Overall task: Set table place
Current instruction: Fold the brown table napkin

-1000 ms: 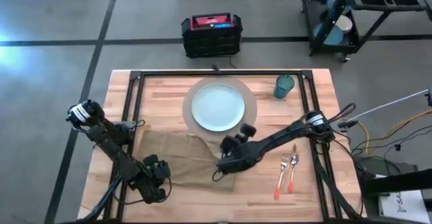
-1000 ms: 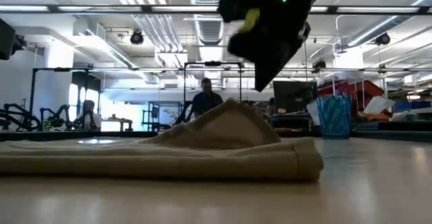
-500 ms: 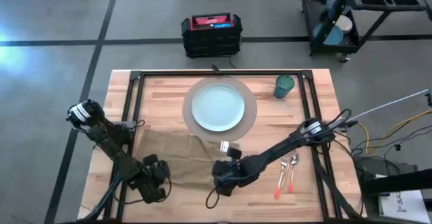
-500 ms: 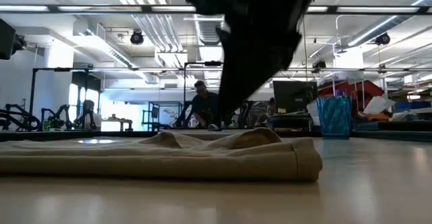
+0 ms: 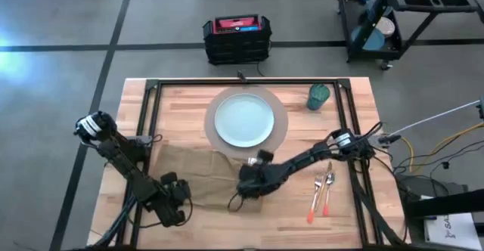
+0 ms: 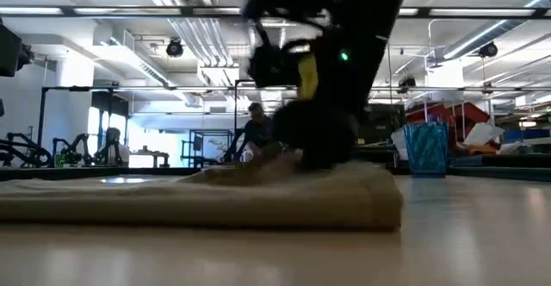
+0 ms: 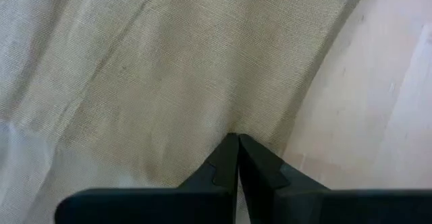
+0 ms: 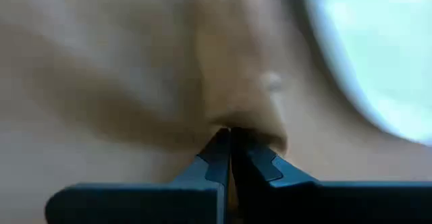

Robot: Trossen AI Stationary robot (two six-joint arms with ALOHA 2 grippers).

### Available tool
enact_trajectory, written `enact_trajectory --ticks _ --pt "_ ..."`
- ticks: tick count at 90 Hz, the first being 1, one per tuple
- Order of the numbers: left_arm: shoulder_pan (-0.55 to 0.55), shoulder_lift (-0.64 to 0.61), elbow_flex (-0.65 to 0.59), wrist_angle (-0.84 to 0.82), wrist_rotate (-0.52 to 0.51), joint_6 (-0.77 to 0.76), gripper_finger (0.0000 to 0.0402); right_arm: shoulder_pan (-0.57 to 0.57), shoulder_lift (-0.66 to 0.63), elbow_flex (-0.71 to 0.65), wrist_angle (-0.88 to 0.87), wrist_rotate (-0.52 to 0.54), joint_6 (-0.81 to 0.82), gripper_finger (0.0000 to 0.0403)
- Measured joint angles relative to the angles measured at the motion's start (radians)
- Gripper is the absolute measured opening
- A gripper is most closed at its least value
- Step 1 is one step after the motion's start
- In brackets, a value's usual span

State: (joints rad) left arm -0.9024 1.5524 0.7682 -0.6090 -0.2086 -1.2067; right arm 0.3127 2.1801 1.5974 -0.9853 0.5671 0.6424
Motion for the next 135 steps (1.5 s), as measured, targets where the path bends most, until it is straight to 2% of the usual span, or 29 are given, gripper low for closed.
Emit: enact_trajectory --ticks 10,17,28,47,67,83,98,108,125,135 --pt "-0.001 -0.001 0.001 0.000 0.026 -0.007 0.0000 -0.034 -0.028 -0.001 -0.292 0.088 0.162 0.0000" --pt "0.000 -0.001 0.001 0.000 0.031 -0.007 0.0000 -0.027 -0.067 -0.001 -0.368 0.100 0.233 0.0000" --pt "0.000 -0.002 0.001 0.001 0.021 -0.007 0.0000 0.031 -0.130 -0.001 -0.273 0.058 0.231 0.0000" --pt "0.003 -0.002 0.001 0.007 -0.009 -0.016 0.0000 0.117 -0.164 0.001 0.095 -0.052 0.100 0.0000" --pt "0.003 -0.003 0.001 0.008 -0.013 -0.025 0.0000 0.143 -0.109 0.001 0.172 -0.090 0.116 0.0000" --pt "0.008 -0.004 0.001 0.008 -0.015 -0.010 0.0000 0.135 -0.049 0.001 0.271 -0.196 0.079 0.0000" --pt "0.021 -0.005 0.001 0.005 -0.018 -0.007 0.0000 0.135 -0.021 0.000 0.223 -0.267 0.103 0.0000" --pt "0.025 -0.005 0.001 0.005 -0.018 -0.007 0.0000 0.161 -0.020 0.000 0.150 -0.361 0.159 0.0000" --pt "0.027 -0.005 0.001 0.004 -0.024 -0.010 0.0000 0.251 -0.044 -0.001 0.009 -0.416 0.286 0.0000" --pt "0.031 -0.005 0.001 0.006 -0.020 -0.010 0.0000 0.284 -0.069 0.014 -0.049 -0.413 0.326 0.0000"
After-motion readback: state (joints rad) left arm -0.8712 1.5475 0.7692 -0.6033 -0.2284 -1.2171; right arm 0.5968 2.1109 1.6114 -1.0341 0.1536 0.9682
